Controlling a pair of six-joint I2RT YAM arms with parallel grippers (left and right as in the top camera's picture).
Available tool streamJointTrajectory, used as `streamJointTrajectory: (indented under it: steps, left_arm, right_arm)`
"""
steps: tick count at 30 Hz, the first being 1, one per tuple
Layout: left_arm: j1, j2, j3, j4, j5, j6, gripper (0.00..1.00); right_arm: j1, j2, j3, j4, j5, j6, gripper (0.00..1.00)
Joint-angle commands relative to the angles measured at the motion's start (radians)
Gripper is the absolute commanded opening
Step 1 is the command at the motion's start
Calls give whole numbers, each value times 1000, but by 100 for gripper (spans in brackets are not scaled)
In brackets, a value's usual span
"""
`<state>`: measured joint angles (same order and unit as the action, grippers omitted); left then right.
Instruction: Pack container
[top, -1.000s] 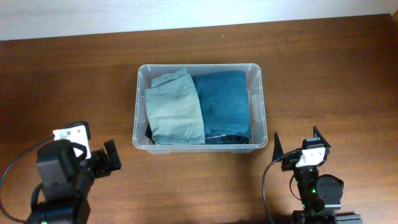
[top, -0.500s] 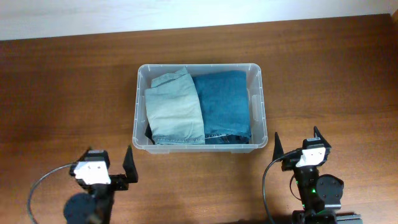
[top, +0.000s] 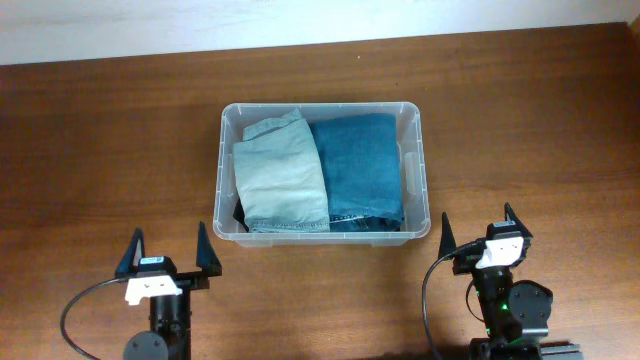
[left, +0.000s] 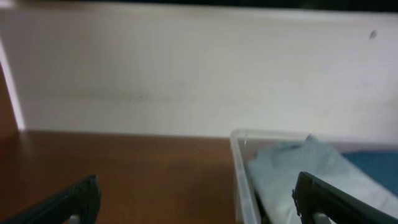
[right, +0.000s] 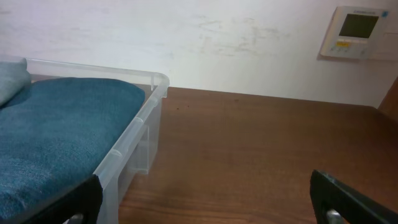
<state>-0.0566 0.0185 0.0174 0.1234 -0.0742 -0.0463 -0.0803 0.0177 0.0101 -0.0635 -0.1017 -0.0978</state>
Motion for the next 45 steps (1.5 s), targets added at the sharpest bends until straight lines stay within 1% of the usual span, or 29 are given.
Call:
streamJointTrajectory:
  steps: [1, 3, 4, 45]
  left_arm:
    - [-18, -14, -8, -82, -36, 5, 99]
    - [-21, -14, -8, -181, -35, 5, 99]
    - [-21, -13, -8, -196, -27, 7, 99]
    - [-21, -13, -8, -196, -20, 9, 99]
  right_arm:
    - [2, -4, -5, -7, 9, 1, 99]
    - [2, -4, -5, -6, 9, 1, 98]
    - [2, -4, -5, -6, 9, 1, 99]
    - [2, -4, -5, -7, 9, 1, 99]
